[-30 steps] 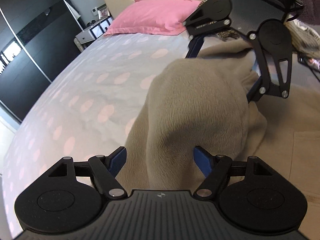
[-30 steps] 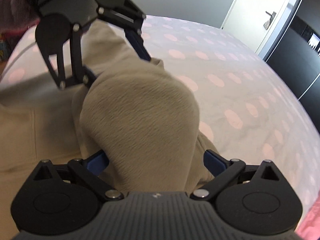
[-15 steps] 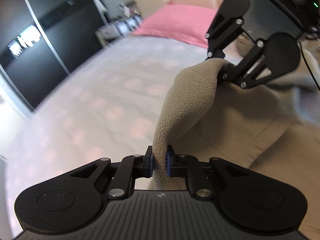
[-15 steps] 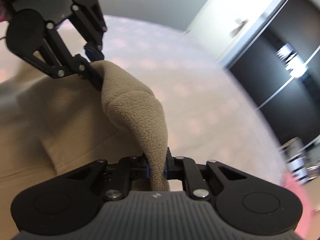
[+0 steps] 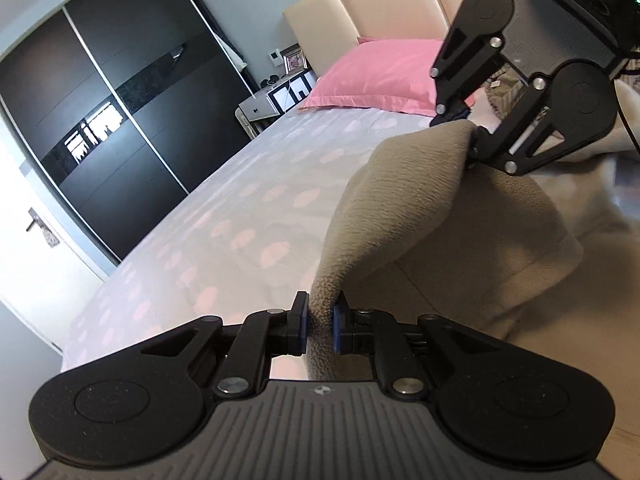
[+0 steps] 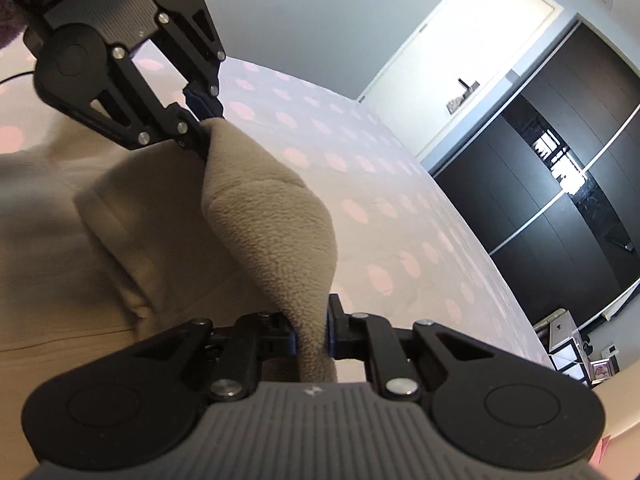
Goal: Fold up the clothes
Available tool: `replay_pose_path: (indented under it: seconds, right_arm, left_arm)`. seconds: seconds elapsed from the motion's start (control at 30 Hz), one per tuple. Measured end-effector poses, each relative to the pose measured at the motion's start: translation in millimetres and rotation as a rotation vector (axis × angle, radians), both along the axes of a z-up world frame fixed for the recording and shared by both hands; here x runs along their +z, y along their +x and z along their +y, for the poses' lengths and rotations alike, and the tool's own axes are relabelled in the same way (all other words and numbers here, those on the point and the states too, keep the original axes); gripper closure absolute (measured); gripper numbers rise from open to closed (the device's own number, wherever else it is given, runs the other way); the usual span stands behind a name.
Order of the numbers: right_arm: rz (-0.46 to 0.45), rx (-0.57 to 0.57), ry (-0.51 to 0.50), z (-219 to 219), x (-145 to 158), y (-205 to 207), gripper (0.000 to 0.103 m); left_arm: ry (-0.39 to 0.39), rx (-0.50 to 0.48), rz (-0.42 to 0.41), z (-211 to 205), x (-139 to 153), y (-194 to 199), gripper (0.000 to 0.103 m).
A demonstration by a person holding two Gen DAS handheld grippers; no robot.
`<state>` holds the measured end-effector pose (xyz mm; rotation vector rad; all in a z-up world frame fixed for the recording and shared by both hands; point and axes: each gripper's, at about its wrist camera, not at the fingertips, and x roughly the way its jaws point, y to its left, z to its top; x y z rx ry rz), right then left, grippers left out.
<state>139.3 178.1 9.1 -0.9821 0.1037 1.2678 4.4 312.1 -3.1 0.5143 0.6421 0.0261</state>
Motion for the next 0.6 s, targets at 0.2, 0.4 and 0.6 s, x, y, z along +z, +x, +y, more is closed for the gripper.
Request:
replay_pose_path:
  seconds: [0.2, 0.4, 0.6]
  right_arm:
    - [0.039, 0.042, 0.0, -36, -17, -34, 0.08]
    - [0.112, 0.031, 0.029, -56, -34, -37, 0.08]
    - [0.081, 0.053, -0.005, -75, -83, -86, 0.08]
  left_arm:
    - [-0.03, 0.009, 0.01, -17, -11, -47, 0.095]
    - [-0.014, -0.045, 0.074, -39, -28, -84, 0.096]
    - [0.021, -0.053, 0.181, -59, -67, -115, 0.096]
